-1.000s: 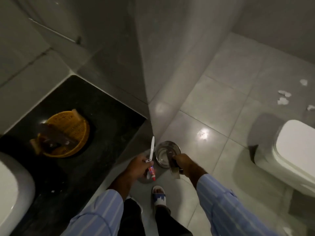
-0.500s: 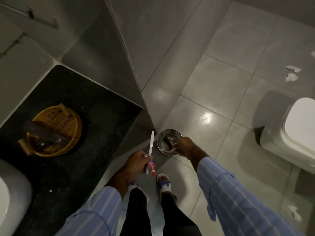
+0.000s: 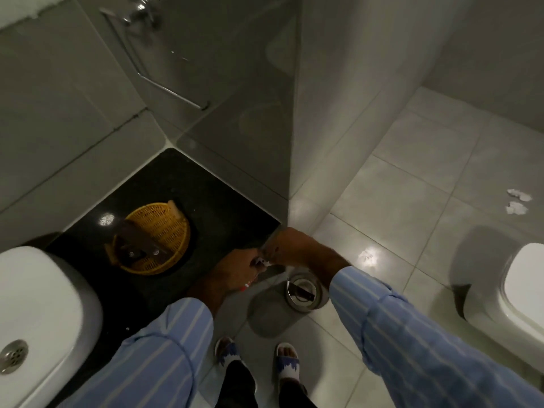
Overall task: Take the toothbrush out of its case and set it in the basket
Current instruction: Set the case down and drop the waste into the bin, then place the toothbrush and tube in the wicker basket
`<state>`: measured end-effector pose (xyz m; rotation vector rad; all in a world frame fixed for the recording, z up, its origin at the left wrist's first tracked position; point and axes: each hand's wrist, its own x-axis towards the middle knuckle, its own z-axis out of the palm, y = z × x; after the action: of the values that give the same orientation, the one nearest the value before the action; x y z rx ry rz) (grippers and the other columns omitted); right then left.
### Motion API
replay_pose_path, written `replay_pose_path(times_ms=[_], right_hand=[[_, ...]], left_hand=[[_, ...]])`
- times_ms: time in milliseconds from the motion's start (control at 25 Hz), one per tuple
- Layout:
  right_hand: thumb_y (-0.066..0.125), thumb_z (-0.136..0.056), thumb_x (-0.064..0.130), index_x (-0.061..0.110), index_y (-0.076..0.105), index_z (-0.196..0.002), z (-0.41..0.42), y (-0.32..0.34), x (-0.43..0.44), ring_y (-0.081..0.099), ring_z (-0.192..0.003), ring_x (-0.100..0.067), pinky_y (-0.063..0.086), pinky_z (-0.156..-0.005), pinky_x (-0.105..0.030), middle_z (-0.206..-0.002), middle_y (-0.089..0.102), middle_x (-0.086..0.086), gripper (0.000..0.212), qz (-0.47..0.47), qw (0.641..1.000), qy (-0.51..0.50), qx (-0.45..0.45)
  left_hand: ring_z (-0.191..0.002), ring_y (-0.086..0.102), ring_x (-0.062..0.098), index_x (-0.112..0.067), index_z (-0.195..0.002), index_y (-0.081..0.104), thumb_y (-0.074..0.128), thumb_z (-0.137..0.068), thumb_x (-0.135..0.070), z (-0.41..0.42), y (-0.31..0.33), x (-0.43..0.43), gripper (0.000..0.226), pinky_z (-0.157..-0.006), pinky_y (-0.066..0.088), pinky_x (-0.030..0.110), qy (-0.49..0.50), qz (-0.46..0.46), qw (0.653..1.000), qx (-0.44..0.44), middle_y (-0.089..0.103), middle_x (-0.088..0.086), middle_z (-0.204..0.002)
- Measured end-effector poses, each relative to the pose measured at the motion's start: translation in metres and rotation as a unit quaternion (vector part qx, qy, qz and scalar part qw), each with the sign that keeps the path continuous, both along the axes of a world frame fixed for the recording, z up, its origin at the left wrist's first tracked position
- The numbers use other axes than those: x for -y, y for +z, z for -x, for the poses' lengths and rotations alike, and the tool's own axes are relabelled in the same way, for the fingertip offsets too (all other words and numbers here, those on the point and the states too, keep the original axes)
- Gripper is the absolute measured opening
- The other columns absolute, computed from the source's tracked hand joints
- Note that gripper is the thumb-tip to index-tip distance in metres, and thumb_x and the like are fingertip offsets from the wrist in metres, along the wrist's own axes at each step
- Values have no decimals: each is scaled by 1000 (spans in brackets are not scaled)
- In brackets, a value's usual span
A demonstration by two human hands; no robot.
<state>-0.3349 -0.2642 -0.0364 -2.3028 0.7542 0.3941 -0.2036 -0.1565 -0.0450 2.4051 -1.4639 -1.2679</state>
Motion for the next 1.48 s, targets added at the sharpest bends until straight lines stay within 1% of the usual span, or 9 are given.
replay_pose_path(times_ms=[240, 360, 480, 640, 840, 1000, 1160, 1280, 1480], right_hand=[[64, -91, 28, 14, 72, -110, -43, 40, -4, 63, -104, -20, 38, -87, -23, -110, 70, -6, 25, 41, 996, 81, 9], [67, -89, 25, 14, 74, -109, -68, 55, -6, 62, -99, -18, 37, -82, -19, -109, 71, -5, 24, 25, 996, 74, 29], [69, -87, 22, 9, 76, -104, -96, 65, -10, 63, -93, -20, 38, -72, -14, -106, 72, -8, 23, 3, 996, 84, 31], [72, -85, 15, 6, 75, -103, -134, 71, -17, 69, -86, -23, 54, -81, -28, -103, 73, -12, 21, -39, 994, 91, 42], [76, -78, 6, 5, 74, -93, -179, 71, -20, 76, -80, -30, 63, -79, -43, -91, 76, -17, 15, -94, 993, 38, 67], [74, -74, 0, 2, 66, -89, -213, 70, -20, 76, -82, -34, 63, -76, -47, -92, 74, -21, 17, -135, 986, -55, 87], [75, -79, -5, 3, 63, -91, -247, 70, -21, 73, -84, -30, 63, -68, -35, -97, 70, -19, 19, -240, 948, -179, 108], [78, -78, -3, -3, 63, -103, -265, 64, -19, 73, -89, -30, 63, -68, -33, -103, 69, -20, 29, -283, 922, -238, 111], [82, -78, 8, 0, 64, -103, -293, 39, -16, 76, -87, -29, 64, -66, -34, -98, 72, -16, 32, -250, 920, -283, 107]], left_hand=[[-95, 70, 13, -25, -112, 59, 65, -92, -25, -58, 41, -5, 21, -91, 58, 39, 14, 66, 996, -58, 69, -4, -102], [-83, 74, 13, -27, -112, 55, 74, -85, -28, -86, 57, -16, 33, -66, 63, 29, 76, 100, 987, -104, 71, -2, -100], [-82, 74, 19, -18, -114, 56, 85, -76, -19, -113, 67, -31, 48, -59, 63, 27, 135, 137, 971, -140, 70, 6, -105], [-75, 75, 16, -14, -110, 61, 93, -64, -17, -145, 80, -53, 56, -58, 60, 21, 216, 202, 946, -132, 71, 5, -100], [-76, 73, 12, -24, -76, 70, 93, -60, -31, -202, 90, -77, 29, -70, 58, 29, 321, 223, 916, -88, 76, -2, -79], [-65, 77, 15, -11, -84, 71, 92, -64, -17, -251, 91, -95, 30, -55, 59, 27, 418, 227, 867, -148, 76, 9, -79], [-53, 71, 8, 3, -91, 72, 86, -72, -7, -293, 84, -91, 26, -50, 54, 12, 370, 182, 905, -108, 75, 15, -82], [-68, 68, 8, 1, -101, 72, 72, -85, 0, -317, 73, -73, 17, -53, 54, 9, 275, 145, 948, -66, 71, 15, -99], [-102, 70, 32, 0, -106, 70, 73, -81, 1, -341, 54, -33, 26, -87, 59, 41, 156, 132, 979, 1, 72, 19, -111]])
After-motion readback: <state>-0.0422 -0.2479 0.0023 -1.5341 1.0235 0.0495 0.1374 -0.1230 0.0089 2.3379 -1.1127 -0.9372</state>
